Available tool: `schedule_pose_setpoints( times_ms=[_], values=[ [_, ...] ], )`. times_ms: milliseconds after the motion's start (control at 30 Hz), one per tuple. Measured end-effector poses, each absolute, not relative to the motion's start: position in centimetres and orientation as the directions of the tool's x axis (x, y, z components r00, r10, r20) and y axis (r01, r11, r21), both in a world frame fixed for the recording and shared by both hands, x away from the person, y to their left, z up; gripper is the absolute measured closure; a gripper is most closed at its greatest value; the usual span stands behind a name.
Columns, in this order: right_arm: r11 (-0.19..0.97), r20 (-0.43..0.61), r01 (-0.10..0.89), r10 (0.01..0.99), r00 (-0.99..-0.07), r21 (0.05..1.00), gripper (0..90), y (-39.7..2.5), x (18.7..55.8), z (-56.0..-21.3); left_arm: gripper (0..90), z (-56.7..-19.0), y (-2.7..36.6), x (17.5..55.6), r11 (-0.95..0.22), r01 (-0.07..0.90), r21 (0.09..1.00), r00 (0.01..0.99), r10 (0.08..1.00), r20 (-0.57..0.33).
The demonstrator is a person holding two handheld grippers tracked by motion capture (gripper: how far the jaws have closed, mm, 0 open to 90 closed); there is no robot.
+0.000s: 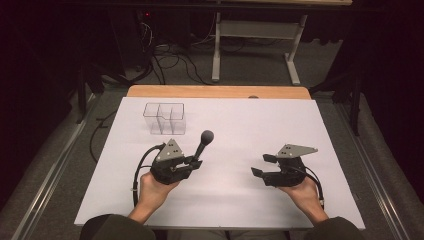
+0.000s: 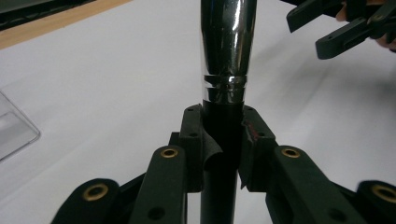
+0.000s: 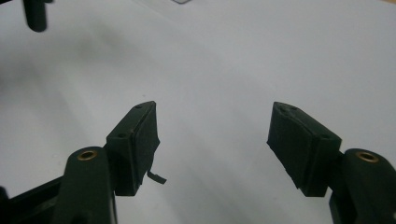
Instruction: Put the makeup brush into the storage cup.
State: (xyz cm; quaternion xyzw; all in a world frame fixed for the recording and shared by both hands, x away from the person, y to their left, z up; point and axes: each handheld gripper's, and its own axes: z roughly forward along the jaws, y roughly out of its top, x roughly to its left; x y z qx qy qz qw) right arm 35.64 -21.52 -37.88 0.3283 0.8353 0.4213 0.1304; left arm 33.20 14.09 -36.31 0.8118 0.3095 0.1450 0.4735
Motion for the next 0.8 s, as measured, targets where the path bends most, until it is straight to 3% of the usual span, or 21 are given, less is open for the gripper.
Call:
schedule_pose_setpoints(
  times_ms=[800],
  values=[
    [0.300, 0.083, 0.459, 0.758, -0.647, 0.836, 31.3, -24.9, 34.7, -39.3, 74.0, -34.9, 16.6, 33.5, -0.240, 0.375, 0.896, 0.701, 0.706, -0.104]
  ],
)
